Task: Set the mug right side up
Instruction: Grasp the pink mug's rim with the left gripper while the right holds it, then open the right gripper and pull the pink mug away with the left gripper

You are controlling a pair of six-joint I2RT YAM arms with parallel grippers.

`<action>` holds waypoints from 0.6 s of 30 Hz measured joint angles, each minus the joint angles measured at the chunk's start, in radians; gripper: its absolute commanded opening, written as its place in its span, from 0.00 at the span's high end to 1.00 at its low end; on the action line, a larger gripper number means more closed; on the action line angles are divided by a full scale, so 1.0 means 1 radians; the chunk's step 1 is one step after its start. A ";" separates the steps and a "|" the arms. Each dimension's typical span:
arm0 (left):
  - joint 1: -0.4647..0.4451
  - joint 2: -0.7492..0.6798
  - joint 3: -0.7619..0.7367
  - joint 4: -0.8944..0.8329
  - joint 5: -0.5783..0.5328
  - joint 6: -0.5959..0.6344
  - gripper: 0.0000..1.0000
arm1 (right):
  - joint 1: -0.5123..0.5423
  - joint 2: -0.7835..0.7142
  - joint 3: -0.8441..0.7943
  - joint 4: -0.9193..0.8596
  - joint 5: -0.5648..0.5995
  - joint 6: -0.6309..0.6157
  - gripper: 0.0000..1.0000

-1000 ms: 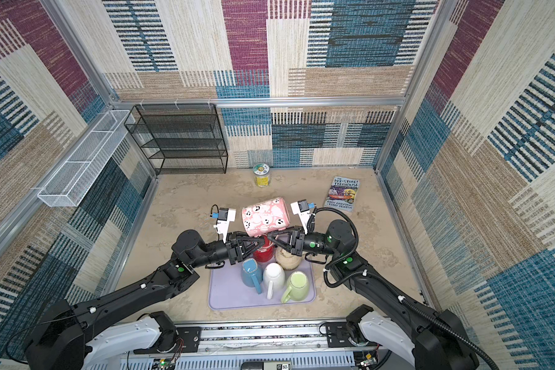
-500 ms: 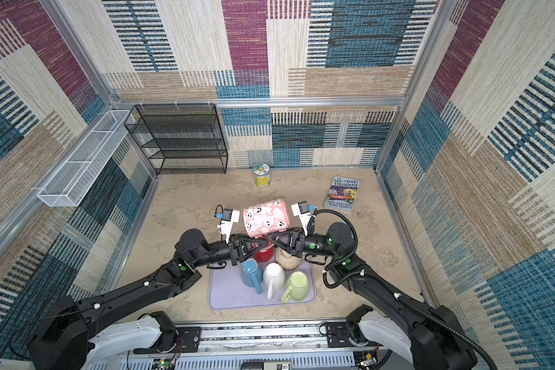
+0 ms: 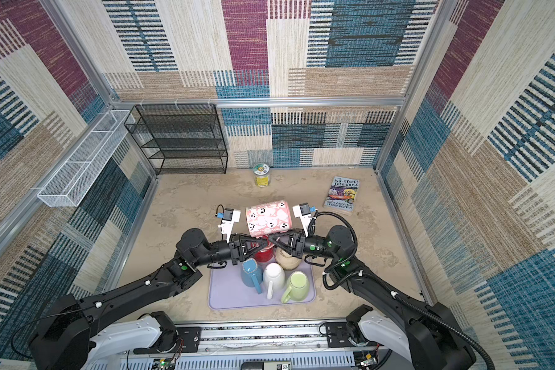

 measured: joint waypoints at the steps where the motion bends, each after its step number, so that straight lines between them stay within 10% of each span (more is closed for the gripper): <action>1: -0.001 -0.003 -0.003 0.000 -0.003 0.001 1.00 | 0.000 0.001 0.001 -0.001 -0.001 -0.003 0.76; 18: -0.002 -0.091 -0.084 0.010 -0.154 0.022 1.00 | 0.006 -0.004 -0.008 -0.037 -0.026 -0.062 0.34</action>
